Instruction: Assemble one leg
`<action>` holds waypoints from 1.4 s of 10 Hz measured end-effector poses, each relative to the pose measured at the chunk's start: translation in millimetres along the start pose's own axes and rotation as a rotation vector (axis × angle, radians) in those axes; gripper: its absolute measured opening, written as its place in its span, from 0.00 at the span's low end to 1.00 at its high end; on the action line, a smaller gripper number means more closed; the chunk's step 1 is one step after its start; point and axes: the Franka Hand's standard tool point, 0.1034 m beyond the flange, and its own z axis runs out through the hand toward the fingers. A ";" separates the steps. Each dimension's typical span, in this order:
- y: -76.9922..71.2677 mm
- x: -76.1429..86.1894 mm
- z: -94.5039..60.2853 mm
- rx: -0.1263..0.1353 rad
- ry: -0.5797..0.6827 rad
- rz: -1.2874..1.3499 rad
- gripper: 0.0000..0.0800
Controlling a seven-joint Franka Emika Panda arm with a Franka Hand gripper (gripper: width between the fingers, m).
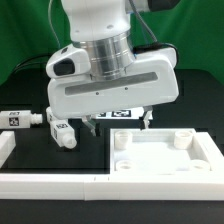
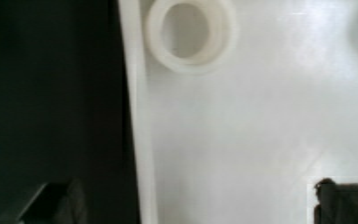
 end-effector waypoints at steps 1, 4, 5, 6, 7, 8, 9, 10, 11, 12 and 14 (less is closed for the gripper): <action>-0.6 0.0 0.1 0.000 0.000 -0.001 0.81; 6.2 -18.2 1.8 -0.051 -0.041 -0.064 0.81; 16.8 -31.5 0.3 -0.067 -0.078 -0.092 0.81; 32.6 -39.9 -9.0 -0.081 -0.087 -0.126 0.81; 44.6 -48.3 -18.2 -0.095 -0.079 -0.201 0.81; 52.8 -51.8 -17.8 -0.084 -0.086 -0.292 0.81; 50.8 -51.2 -16.5 -0.084 -0.090 -0.347 0.81; 49.6 -51.0 -16.4 -0.082 -0.092 -0.382 0.81; 49.5 -51.6 -15.9 -0.081 -0.095 -0.392 0.81; 47.7 -53.7 -15.1 -0.075 -0.110 -0.392 0.81; 58.7 -65.0 -15.1 -0.102 -0.137 -0.404 0.81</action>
Offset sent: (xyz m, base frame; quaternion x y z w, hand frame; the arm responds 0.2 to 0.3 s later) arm -0.0590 -0.0389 -0.0024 -0.1690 -0.0984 -0.0885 0.9767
